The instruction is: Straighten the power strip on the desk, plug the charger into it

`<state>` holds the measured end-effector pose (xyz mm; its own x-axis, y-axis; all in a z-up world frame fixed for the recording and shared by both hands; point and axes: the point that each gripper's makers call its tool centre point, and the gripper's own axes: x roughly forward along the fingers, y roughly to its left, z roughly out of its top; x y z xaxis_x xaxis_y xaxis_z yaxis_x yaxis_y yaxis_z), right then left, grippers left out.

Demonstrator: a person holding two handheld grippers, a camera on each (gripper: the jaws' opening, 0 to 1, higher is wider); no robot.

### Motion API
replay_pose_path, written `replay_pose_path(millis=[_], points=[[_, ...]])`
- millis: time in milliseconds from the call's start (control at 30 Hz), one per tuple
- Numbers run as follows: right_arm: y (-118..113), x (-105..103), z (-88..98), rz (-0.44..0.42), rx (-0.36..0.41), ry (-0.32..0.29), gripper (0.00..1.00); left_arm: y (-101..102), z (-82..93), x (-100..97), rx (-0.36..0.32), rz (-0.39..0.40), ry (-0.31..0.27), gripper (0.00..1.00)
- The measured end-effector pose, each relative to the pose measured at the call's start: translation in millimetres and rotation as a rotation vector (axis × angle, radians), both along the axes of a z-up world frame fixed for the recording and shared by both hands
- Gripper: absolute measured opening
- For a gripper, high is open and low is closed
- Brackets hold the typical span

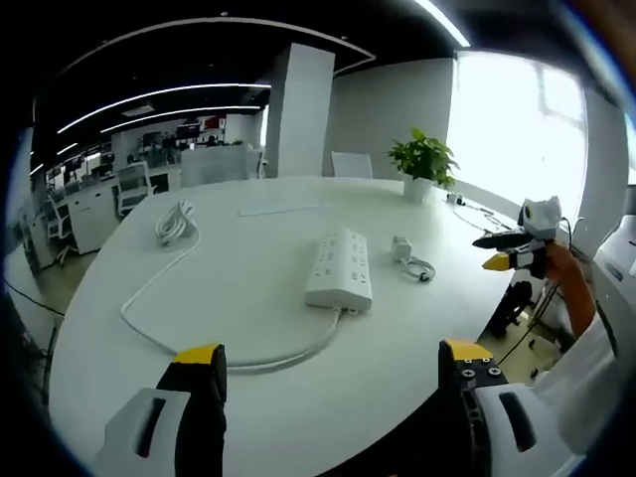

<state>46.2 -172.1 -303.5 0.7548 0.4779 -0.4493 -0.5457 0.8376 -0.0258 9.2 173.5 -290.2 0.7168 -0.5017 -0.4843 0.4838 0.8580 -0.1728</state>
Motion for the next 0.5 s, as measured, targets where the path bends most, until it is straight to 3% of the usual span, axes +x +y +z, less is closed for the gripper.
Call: replay_pose_path(millis=[167,300,500], points=[[3,3,14.6,-0.021,0.095,-0.051,0.58,0,0.1,0.2,-0.002,0.001,-0.006,0.89],[5,2,17.5,-0.022,0.125,-0.048,0.60,-3,2.6,0.6,-0.019,-0.002,-0.014,0.90],[4,-1,11.1,-0.014,0.067,-0.032,0.61,-4,9.0,3.9,-0.032,0.004,-0.047,0.93]])
